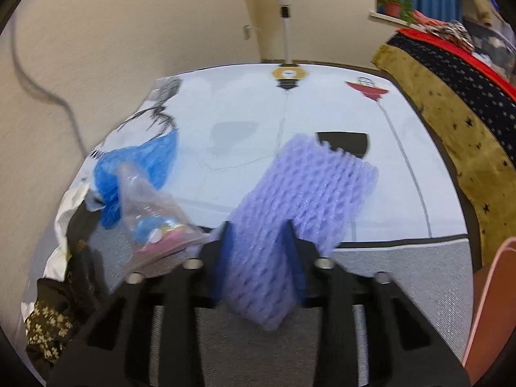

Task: Collect trash
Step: 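Grasp the lavender foam net with the right gripper and lift it, then hold the foam net up while the left gripper grasps the white paper bag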

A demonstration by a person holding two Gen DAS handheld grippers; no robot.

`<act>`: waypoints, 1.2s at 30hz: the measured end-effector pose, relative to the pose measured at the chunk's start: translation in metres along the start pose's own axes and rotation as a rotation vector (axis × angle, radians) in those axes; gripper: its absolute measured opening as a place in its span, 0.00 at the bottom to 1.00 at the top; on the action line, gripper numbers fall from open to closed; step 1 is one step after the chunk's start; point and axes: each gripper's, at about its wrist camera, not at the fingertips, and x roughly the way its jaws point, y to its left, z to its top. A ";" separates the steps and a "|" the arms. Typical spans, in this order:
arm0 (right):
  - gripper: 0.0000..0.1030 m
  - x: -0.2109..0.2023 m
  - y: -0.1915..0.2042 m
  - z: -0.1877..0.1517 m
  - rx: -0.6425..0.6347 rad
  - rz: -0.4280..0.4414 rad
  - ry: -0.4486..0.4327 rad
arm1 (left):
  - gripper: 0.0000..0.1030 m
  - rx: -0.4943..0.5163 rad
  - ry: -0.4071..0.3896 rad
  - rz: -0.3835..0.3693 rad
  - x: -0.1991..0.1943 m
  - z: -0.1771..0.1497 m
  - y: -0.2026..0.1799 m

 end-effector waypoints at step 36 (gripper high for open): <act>0.08 -0.207 -0.034 -0.010 -0.021 0.040 -0.219 | 0.93 0.103 0.022 -0.210 0.117 -0.011 -0.059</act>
